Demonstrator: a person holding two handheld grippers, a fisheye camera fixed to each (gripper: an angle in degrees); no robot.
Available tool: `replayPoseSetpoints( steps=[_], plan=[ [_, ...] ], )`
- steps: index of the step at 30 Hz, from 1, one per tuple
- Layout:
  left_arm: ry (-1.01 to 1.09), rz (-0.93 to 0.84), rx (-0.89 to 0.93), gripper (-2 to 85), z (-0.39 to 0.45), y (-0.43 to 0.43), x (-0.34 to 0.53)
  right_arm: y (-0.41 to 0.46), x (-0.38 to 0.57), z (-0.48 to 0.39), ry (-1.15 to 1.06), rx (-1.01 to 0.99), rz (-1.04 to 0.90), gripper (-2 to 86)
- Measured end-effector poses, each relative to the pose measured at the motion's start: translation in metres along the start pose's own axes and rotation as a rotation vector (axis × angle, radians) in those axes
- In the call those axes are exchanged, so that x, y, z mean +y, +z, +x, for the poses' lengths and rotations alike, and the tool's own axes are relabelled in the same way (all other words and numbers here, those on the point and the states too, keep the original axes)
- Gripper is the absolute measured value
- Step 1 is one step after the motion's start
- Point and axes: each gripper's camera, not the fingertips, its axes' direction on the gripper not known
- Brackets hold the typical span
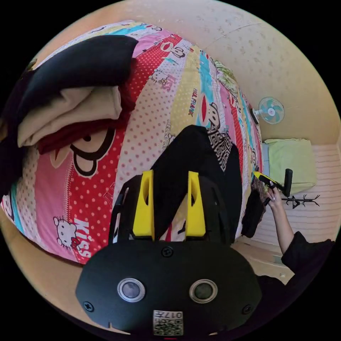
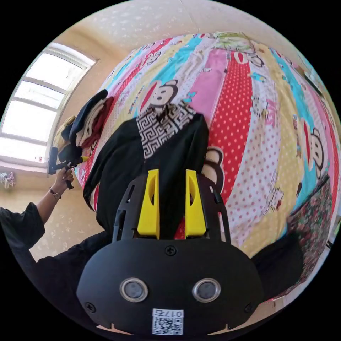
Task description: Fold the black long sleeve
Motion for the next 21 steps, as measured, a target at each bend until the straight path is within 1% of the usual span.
replayPoseSetpoints(
  steps=[1, 2, 3, 4, 5, 6, 7, 8, 9, 10, 12, 14, 15, 16, 17, 19, 20, 21],
  plan=[
    [-0.007, -0.007, -0.045, 14.8, -0.007, 0.002, 0.015, 0.009, 0.040, 0.006, 0.046, -0.008, -0.052, 11.9],
    [-0.025, -0.018, -0.130, 15.3, -0.020, 0.004, 0.043, 0.013, 0.081, 0.011, 0.099, -0.035, -0.083, 12.2],
    [-0.045, -0.035, -0.198, 15.3, -0.033, 0.006, 0.066, 0.014, 0.100, 0.013, 0.124, -0.060, -0.097, 12.2],
    [-0.045, -0.040, -0.212, 14.6, -0.038, 0.006, 0.077, 0.014, 0.137, 0.016, 0.175, -0.116, -0.122, 12.2],
    [-0.011, -0.001, -0.206, 13.3, -0.043, 0.002, 0.095, 0.014, 0.169, 0.017, 0.219, -0.169, -0.151, 11.9],
    [0.013, 0.029, -0.216, 10.8, -0.045, -0.003, 0.106, 0.015, 0.184, 0.016, 0.235, -0.192, -0.174, 11.8],
    [0.025, 0.024, -0.230, 9.6, -0.046, -0.004, 0.108, 0.021, 0.209, 0.015, 0.252, -0.224, -0.236, 10.7],
    [0.058, -0.041, -0.256, 5.0, -0.048, -0.009, 0.106, 0.025, 0.228, 0.014, 0.245, -0.269, -0.311, 8.7],
    [0.061, -0.115, -0.233, 2.5, -0.057, -0.022, 0.096, 0.021, 0.234, 0.015, 0.238, -0.286, -0.338, 7.3],
    [0.030, -0.117, -0.222, 2.2, -0.066, -0.033, 0.092, 0.000, 0.240, 0.022, 0.198, -0.300, -0.355, 5.5],
    [-0.072, 0.017, -0.160, 1.8, -0.106, -0.094, 0.083, -0.050, 0.238, 0.041, 0.150, -0.214, -0.367, 4.6],
    [-0.139, 0.046, -0.119, 2.4, -0.137, -0.128, 0.074, -0.127, 0.228, 0.080, 0.139, -0.049, -0.326, 4.2],
    [-0.184, 0.060, -0.114, 3.9, -0.152, -0.145, 0.069, -0.147, 0.226, 0.090, 0.146, -0.010, -0.304, 4.2],
    [-0.195, 0.066, -0.114, 4.6, -0.156, -0.152, 0.067, -0.190, 0.221, 0.111, 0.189, 0.116, -0.232, 4.4],
    [-0.188, 0.082, -0.117, 7.9, -0.159, -0.167, 0.065, -0.234, 0.222, 0.127, 0.242, 0.239, -0.137, 4.9],
    [-0.171, 0.121, -0.123, 12.0, -0.152, -0.189, 0.071, -0.289, 0.232, 0.140, 0.343, 0.312, -0.007, 5.9],
    [-0.165, 0.137, -0.104, 13.5, -0.142, -0.196, 0.081, -0.308, 0.242, 0.138, 0.375, 0.296, 0.046, 6.9],
    [-0.154, 0.132, -0.061, 14.0, -0.129, -0.193, 0.093, -0.312, 0.248, 0.134, 0.372, 0.275, 0.058, 7.1]
  ],
)
